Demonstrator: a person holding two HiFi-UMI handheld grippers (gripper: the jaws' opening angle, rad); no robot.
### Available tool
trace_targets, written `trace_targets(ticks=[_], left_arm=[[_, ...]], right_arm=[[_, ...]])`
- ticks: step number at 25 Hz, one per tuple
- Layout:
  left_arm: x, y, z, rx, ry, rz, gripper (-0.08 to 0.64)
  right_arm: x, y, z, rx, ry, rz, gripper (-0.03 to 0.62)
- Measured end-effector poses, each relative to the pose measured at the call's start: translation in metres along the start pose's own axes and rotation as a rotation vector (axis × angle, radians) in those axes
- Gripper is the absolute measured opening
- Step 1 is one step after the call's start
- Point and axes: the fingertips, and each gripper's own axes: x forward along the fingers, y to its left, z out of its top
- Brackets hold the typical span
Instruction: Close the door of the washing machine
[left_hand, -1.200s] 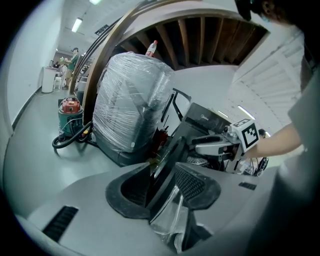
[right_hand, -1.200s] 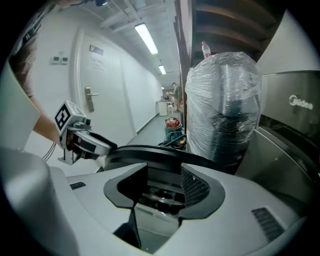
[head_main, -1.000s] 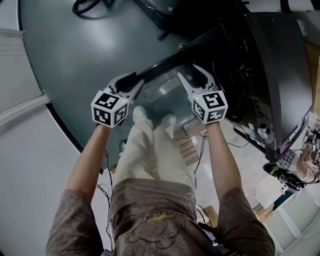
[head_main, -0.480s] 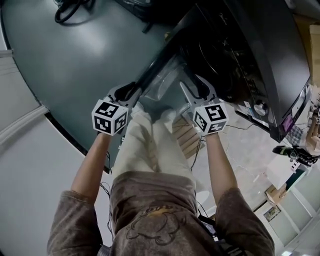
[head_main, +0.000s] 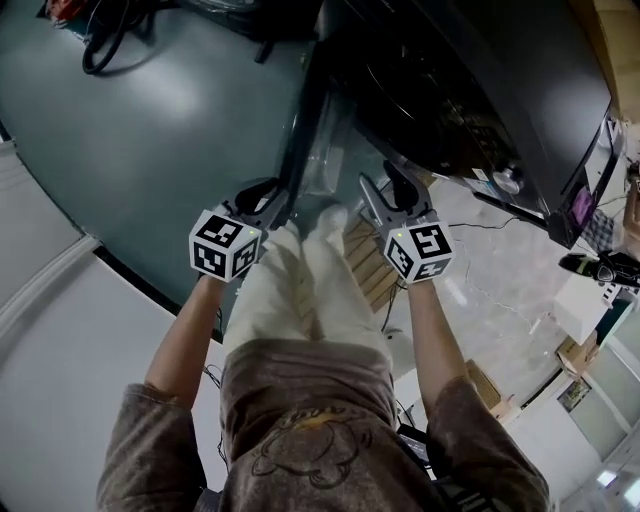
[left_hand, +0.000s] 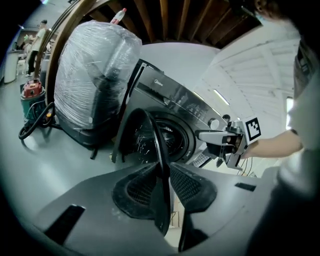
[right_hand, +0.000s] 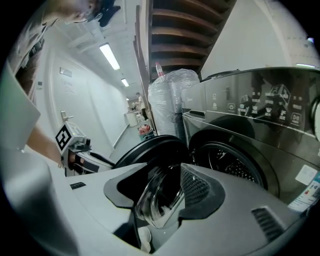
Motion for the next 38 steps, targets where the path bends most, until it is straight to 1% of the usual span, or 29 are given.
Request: trace_targets(ticks=[7,12,19,23,27,34,36,38], left_arm=[[0.031,-0.037,0.0,0.038,0.045,-0.08,0.084],[0.054,-0.063,0.006,0.055,0.061,-0.131,0.093],[0.084,-0.092,0.015,0.107,0.096,-0.191,0.095],[0.097,-0.104,0.022,0.121,0.105,-0.216,0.091],[0.111,-0.115,0.028,0.13,0.095,-0.248,0.083],[0.141,-0.131,0.042,0.153,0.076,-0.328,0.061],[0.15,-0.134,0.046,0.166,0.074,-0.343,0.049],[0.16,-0.131,0.051,0.191,0.071,-0.334,0.007]], right_arm=[[-0.034,-0.018,-0.022,0.059,-0.022,-0.054,0.195],[-0.062,-0.038,-0.035,0.107,-0.047,-0.118,0.191],[-0.09,-0.06,-0.058,0.187,-0.073,-0.198,0.184],[-0.1,-0.063,-0.068,0.238,-0.085,-0.231,0.173],[-0.108,-0.067,-0.08,0.277,-0.092,-0.262,0.162],[-0.103,-0.076,-0.104,0.329,-0.098,-0.29,0.114],[-0.1,-0.078,-0.113,0.345,-0.098,-0.293,0.104],[-0.095,-0.08,-0.121,0.363,-0.096,-0.296,0.097]])
